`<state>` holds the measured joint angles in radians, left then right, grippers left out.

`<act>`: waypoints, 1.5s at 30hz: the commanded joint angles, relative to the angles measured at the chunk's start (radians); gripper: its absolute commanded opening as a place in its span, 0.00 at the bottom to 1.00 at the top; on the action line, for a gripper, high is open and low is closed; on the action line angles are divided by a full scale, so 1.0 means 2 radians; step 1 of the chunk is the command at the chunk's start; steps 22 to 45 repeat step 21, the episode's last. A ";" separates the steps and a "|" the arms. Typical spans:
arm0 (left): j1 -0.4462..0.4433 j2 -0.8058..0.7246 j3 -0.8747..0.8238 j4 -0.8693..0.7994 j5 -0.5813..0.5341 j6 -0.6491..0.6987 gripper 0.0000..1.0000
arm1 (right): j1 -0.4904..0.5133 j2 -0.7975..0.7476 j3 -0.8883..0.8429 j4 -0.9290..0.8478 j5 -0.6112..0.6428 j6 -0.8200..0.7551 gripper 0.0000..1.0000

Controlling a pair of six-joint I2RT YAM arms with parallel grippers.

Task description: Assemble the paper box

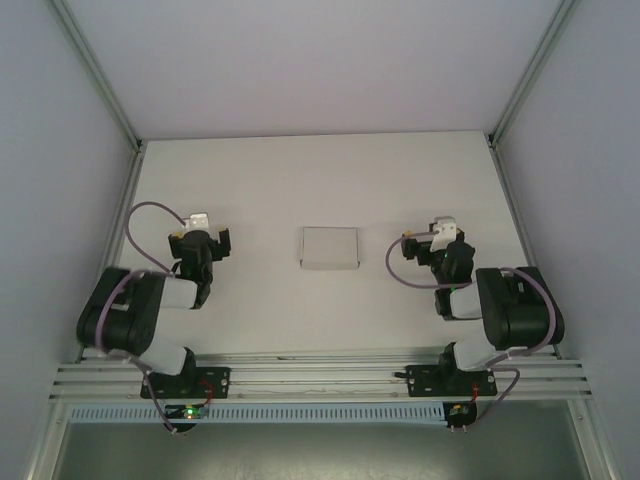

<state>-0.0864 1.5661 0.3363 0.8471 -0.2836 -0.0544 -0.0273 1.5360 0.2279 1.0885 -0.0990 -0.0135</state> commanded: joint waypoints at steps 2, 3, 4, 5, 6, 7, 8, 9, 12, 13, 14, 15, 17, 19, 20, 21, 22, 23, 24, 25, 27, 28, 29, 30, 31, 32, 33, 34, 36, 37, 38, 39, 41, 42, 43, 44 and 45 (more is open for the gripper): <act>0.030 0.006 0.021 0.052 0.055 0.003 1.00 | 0.011 0.000 0.042 0.005 0.036 0.016 0.98; 0.031 0.005 0.016 0.058 0.056 0.001 1.00 | 0.007 -0.009 0.051 -0.028 0.038 0.018 0.98; 0.033 -0.005 0.022 0.026 0.044 -0.008 1.00 | 0.011 -0.013 0.051 -0.035 0.048 0.015 0.98; 0.033 -0.007 0.023 0.022 0.046 -0.008 1.00 | 0.013 -0.009 0.050 -0.023 0.051 0.014 0.98; 0.033 -0.001 0.019 0.040 0.046 -0.006 1.00 | 0.013 -0.005 0.045 -0.010 0.052 0.016 0.98; 0.033 0.001 0.019 0.044 0.046 -0.005 1.00 | 0.013 -0.004 0.046 -0.010 0.053 0.016 0.98; 0.033 -0.002 0.020 0.037 0.046 -0.006 1.00 | 0.013 -0.006 0.046 -0.014 0.052 0.015 0.98; 0.033 -0.003 0.021 0.031 0.047 -0.007 1.00 | 0.013 -0.008 0.048 -0.020 0.051 0.014 0.98; 0.033 -0.001 0.020 0.037 0.046 -0.006 1.00 | 0.013 -0.009 0.049 -0.024 0.051 0.013 0.98; 0.033 -0.003 0.021 0.034 0.046 -0.006 1.00 | 0.013 -0.008 0.049 -0.024 0.050 0.014 0.98; 0.033 -0.002 0.021 0.034 0.046 -0.006 1.00 | 0.013 -0.009 0.049 -0.025 0.051 0.014 0.98; 0.033 -0.002 0.020 0.036 0.045 -0.006 1.00 | 0.013 -0.008 0.050 -0.025 0.052 0.013 0.98; 0.033 -0.002 0.021 0.036 0.046 -0.006 1.00 | 0.014 -0.008 0.050 -0.025 0.052 0.013 0.98; 0.033 -0.002 0.020 0.035 0.045 -0.006 1.00 | 0.014 -0.008 0.050 -0.025 0.052 0.013 0.98; 0.033 -0.002 0.021 0.035 0.045 -0.006 1.00 | 0.014 -0.009 0.050 -0.025 0.052 0.013 0.98; 0.033 -0.002 0.020 0.035 0.046 -0.006 1.00 | 0.014 -0.009 0.049 -0.025 0.052 0.013 0.98; 0.033 -0.002 0.020 0.035 0.046 -0.006 1.00 | 0.014 -0.009 0.049 -0.025 0.052 0.013 0.98; 0.033 -0.002 0.020 0.035 0.046 -0.006 1.00 | 0.014 -0.009 0.049 -0.025 0.052 0.013 0.98; 0.033 -0.002 0.020 0.035 0.046 -0.006 1.00 | 0.014 -0.009 0.049 -0.025 0.052 0.013 0.98; 0.033 -0.002 0.020 0.035 0.046 -0.006 1.00 | 0.014 -0.009 0.049 -0.025 0.052 0.013 0.98; 0.033 -0.002 0.020 0.035 0.046 -0.006 1.00 | 0.014 -0.009 0.049 -0.025 0.052 0.013 0.98; 0.033 -0.002 0.020 0.035 0.046 -0.006 1.00 | 0.014 -0.009 0.049 -0.025 0.052 0.013 0.98; 0.033 -0.002 0.020 0.035 0.046 -0.006 1.00 | 0.014 -0.009 0.049 -0.025 0.052 0.013 0.98; 0.033 -0.002 0.020 0.035 0.046 -0.006 1.00 | 0.014 -0.009 0.049 -0.025 0.052 0.013 0.98; 0.033 -0.002 0.020 0.035 0.046 -0.006 1.00 | 0.014 -0.009 0.049 -0.025 0.052 0.013 0.98; 0.033 -0.002 0.020 0.035 0.046 -0.006 1.00 | 0.014 -0.009 0.049 -0.025 0.052 0.013 0.98; 0.033 -0.002 0.020 0.035 0.046 -0.006 1.00 | 0.014 -0.009 0.049 -0.025 0.052 0.013 0.98; 0.033 -0.002 0.020 0.035 0.046 -0.006 1.00 | 0.014 -0.009 0.049 -0.025 0.052 0.013 0.98; 0.033 -0.002 0.020 0.035 0.046 -0.006 1.00 | 0.014 -0.009 0.049 -0.025 0.052 0.013 0.98; 0.033 -0.002 0.020 0.035 0.046 -0.006 1.00 | 0.014 -0.009 0.049 -0.025 0.052 0.013 0.98; 0.033 -0.002 0.020 0.035 0.046 -0.006 1.00 | 0.014 -0.009 0.049 -0.025 0.052 0.013 0.98; 0.033 -0.002 0.020 0.035 0.046 -0.006 1.00 | 0.014 -0.009 0.049 -0.025 0.052 0.013 0.98; 0.033 -0.002 0.020 0.035 0.046 -0.006 1.00 | 0.014 -0.009 0.049 -0.025 0.052 0.013 0.98; 0.033 -0.002 0.020 0.035 0.046 -0.006 1.00 | 0.014 -0.009 0.049 -0.025 0.052 0.013 0.98; 0.033 -0.002 0.020 0.035 0.046 -0.006 1.00 | 0.014 -0.009 0.049 -0.025 0.052 0.013 0.98; 0.033 -0.002 0.020 0.035 0.046 -0.006 1.00 | 0.014 -0.009 0.049 -0.025 0.052 0.013 0.98; 0.033 -0.002 0.020 0.035 0.046 -0.006 1.00 | 0.014 -0.009 0.049 -0.025 0.052 0.013 0.98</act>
